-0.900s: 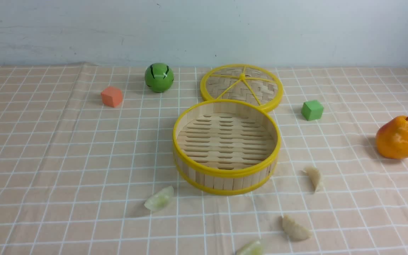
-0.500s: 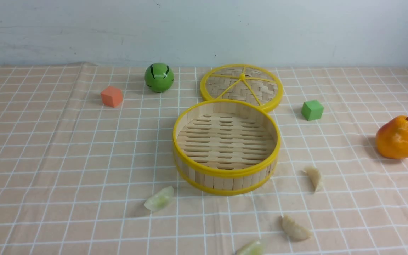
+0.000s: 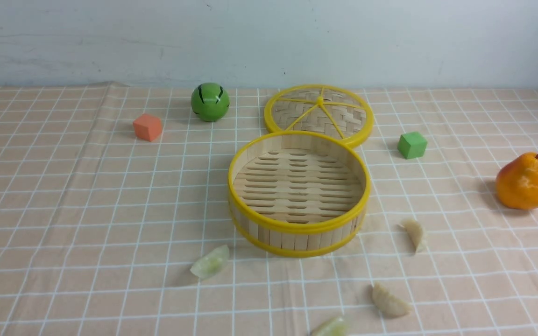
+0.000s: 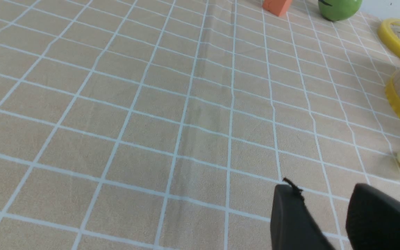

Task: Put the dumplings into the steamer on the table with the brown tablecloth.
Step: 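Reach for and grasp a dumpling on the table with the left gripper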

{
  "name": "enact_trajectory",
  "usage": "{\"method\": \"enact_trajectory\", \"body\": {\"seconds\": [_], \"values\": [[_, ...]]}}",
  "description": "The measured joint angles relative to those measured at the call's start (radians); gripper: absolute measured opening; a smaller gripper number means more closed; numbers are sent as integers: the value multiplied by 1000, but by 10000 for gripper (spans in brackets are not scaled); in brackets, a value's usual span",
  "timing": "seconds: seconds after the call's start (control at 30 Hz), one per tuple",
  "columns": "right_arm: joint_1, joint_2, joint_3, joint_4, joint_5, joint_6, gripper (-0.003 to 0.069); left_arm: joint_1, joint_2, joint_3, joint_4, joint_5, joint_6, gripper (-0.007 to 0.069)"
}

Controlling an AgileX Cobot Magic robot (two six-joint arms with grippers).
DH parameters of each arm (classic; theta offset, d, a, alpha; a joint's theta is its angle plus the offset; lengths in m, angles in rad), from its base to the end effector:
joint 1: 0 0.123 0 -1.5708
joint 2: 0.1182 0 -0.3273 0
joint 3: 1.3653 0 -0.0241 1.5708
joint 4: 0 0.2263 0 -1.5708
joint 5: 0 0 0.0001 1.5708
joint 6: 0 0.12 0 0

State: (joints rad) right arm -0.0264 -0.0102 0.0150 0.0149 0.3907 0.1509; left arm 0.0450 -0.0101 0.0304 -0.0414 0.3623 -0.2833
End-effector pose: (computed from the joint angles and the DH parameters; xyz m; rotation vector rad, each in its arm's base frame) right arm 0.0125 0.0004 0.1645 0.1755 1.8720 0.1003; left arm 0.0136 -0.0012 0.1625 -0.3314 1.8412 -0.2051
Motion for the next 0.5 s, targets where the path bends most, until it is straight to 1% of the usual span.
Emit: {"method": "enact_trajectory", "body": {"seconds": [0.17,0.27,0.47,0.5], "values": [[0,0,0,-2,0,0,240,0,0,0,0,0,0,237],[0,0,0,-26,-1,0,240,0,0,0,0,0,0,237],[0,0,0,-183,1,0,240,0,0,0,0,0,0,237],[0,0,0,-193,1,0,240,0,0,0,0,0,0,237]]}}
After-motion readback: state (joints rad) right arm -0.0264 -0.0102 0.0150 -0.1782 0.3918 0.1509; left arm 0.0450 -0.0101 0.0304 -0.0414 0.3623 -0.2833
